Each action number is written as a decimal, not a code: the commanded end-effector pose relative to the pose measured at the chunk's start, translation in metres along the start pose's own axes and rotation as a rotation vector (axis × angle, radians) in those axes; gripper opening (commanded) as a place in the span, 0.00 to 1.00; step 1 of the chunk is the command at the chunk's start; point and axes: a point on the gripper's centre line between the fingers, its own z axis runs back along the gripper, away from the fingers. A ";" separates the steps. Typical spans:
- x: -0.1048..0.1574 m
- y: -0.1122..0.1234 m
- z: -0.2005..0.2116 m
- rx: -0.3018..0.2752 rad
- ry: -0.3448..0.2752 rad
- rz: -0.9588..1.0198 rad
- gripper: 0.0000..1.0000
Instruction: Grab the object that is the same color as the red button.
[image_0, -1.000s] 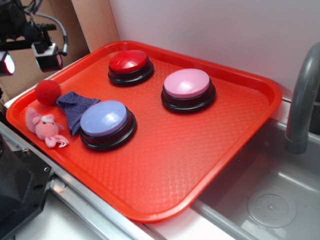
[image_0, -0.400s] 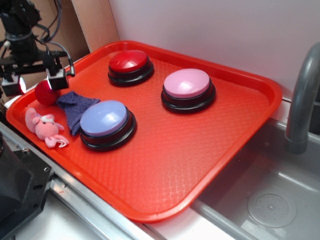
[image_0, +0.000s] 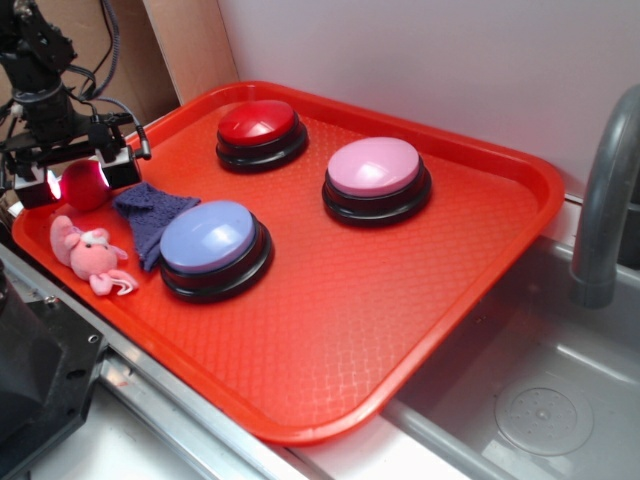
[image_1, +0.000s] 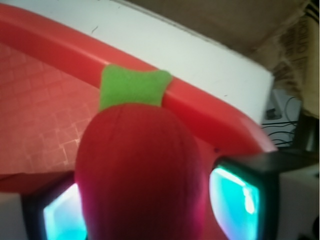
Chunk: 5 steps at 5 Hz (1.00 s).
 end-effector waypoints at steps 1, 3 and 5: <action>0.003 0.006 0.010 -0.028 -0.044 -0.004 0.00; 0.001 -0.021 0.055 -0.059 -0.079 -0.159 0.00; -0.038 -0.069 0.126 -0.138 -0.025 -0.408 0.00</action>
